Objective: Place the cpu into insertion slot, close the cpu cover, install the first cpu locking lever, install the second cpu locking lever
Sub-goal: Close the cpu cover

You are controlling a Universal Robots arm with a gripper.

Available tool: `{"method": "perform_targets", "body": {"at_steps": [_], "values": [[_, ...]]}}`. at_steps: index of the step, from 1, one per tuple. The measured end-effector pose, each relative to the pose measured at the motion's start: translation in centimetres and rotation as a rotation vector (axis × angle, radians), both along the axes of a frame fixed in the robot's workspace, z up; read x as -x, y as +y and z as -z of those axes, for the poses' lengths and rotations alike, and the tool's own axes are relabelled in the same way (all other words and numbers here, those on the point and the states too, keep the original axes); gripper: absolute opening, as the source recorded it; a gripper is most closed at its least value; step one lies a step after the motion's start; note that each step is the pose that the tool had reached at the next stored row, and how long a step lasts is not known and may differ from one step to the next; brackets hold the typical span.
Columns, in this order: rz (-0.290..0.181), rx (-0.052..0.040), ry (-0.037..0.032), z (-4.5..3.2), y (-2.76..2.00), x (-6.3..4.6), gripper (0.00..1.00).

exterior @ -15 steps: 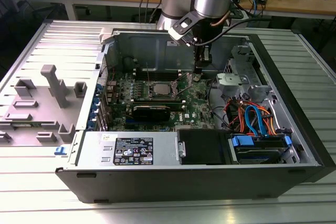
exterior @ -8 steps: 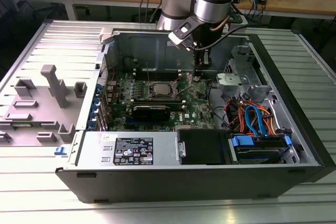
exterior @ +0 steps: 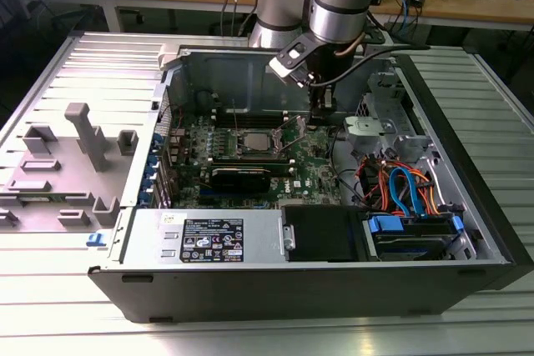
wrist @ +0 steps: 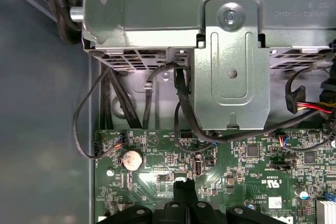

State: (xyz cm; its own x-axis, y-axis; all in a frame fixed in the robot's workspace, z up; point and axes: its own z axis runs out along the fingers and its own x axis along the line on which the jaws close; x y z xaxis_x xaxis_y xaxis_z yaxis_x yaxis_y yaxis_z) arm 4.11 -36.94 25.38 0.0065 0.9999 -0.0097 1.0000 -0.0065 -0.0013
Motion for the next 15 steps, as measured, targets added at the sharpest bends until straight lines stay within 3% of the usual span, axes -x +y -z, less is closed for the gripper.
{"method": "perform_targets", "body": {"at_steps": [6,15], "values": [[-0.013,0.0009,0.0005,0.08,-0.25,0.21,0.11],[-0.014,0.0011,0.0005,0.11,-0.25,0.57,0.11]]}}
